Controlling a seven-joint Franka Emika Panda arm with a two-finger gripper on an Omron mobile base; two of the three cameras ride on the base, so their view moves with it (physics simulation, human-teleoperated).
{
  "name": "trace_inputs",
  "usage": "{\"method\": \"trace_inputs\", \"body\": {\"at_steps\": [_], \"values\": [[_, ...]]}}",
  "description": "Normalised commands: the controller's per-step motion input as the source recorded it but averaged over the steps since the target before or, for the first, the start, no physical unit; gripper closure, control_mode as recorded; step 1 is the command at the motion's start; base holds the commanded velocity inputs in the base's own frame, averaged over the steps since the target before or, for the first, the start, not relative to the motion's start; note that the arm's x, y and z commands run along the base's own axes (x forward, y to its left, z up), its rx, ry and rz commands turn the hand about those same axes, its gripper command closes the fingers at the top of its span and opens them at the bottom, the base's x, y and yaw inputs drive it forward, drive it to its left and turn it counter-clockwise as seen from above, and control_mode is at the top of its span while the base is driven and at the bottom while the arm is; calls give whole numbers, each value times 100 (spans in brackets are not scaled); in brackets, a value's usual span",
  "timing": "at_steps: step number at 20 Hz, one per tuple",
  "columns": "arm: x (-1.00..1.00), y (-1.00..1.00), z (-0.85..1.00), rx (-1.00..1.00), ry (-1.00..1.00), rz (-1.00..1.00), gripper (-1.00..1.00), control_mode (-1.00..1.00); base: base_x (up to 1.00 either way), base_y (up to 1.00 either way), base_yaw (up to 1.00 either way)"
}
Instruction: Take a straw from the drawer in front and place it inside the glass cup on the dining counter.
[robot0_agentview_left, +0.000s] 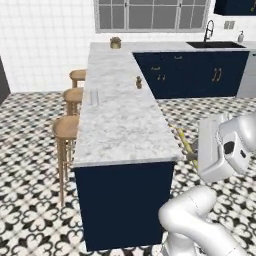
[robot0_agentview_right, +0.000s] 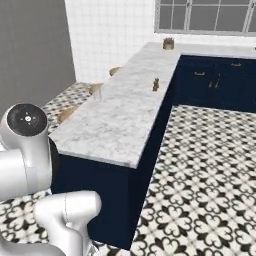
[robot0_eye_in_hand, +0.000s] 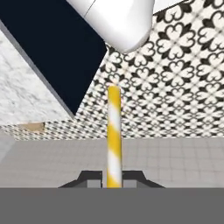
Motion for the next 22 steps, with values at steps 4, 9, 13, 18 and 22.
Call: {"method": "trace_inputs", "body": {"at_steps": [4, 9, 13, 18, 22], "values": [[0, 0, 0, 0, 0, 0, 100, 100, -9, 100, -54], [0, 0, 0, 0, 0, 0, 100, 100, -2, 100, -55], [0, 0, 0, 0, 0, 0, 100, 100, -16, 100, -56], [0, 0, 0, 0, 0, 0, 100, 100, -10, 100, -57], [0, 0, 0, 0, 0, 0, 100, 100, -1, 100, -56]]}}
